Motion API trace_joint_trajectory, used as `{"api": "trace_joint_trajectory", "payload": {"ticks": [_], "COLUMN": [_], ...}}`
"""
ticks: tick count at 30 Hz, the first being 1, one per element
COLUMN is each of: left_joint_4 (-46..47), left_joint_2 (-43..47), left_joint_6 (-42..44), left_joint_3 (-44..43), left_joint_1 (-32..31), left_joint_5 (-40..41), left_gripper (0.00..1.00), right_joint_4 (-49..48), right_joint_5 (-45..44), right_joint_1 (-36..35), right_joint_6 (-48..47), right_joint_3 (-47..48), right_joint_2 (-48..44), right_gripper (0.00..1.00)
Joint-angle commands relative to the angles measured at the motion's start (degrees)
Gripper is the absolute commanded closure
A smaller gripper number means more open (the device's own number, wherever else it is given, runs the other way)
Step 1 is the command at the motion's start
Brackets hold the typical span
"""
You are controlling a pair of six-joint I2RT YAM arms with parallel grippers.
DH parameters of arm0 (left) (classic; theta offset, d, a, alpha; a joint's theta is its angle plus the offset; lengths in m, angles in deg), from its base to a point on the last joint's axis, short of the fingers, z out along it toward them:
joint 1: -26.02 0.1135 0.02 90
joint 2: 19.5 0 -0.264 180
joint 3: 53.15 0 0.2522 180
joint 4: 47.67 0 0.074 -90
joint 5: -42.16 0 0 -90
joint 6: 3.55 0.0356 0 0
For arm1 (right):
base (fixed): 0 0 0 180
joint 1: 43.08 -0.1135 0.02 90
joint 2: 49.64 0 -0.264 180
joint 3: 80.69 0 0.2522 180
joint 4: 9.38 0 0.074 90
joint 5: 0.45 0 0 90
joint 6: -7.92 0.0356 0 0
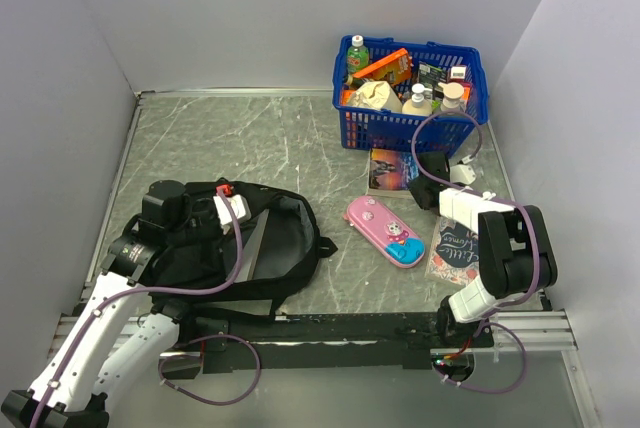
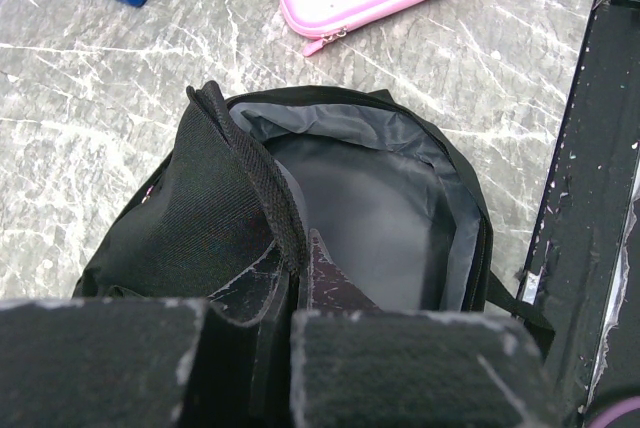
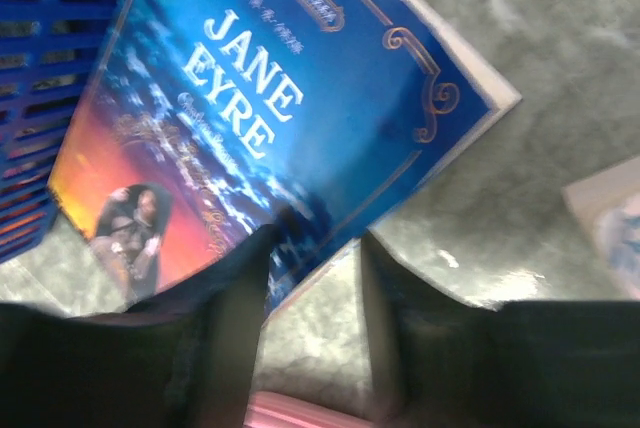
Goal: Pack the student bag
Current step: Pick up the book from the center of the board.
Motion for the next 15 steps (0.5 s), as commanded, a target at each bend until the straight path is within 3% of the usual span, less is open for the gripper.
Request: {"api": "trace_joint_trajectory", "payload": {"ticks": [1,10,15], "left_joint_4": [1.98,1.37,1.28], "left_joint_2": [0.75,1.19,1.28], "left_joint_6": [-1.0,-1.35,-1.88], "left_joint_3": [-0.22,-0.31,-0.05], "left_joint_1": [-0.1,-0.1,-0.1], "left_joint_5": [-1.98,-2.24,-2.77], "left_gripper": [0.99,0.99,0.99], "right_joint_4": [-10.85,-10.23,-10.05], "right_joint_5": [-2.85,-3.73,-4.09], "right_joint_1": [0.89,0.89,1.16], "right_joint_6": [-0.01,-1.41,-2.9], "right_joint_3": [2.2,3.51,4.48], "right_joint_2": [-0.73,-2.4,-3.36], "right_gripper": [0.62,0.64,0.55]}}
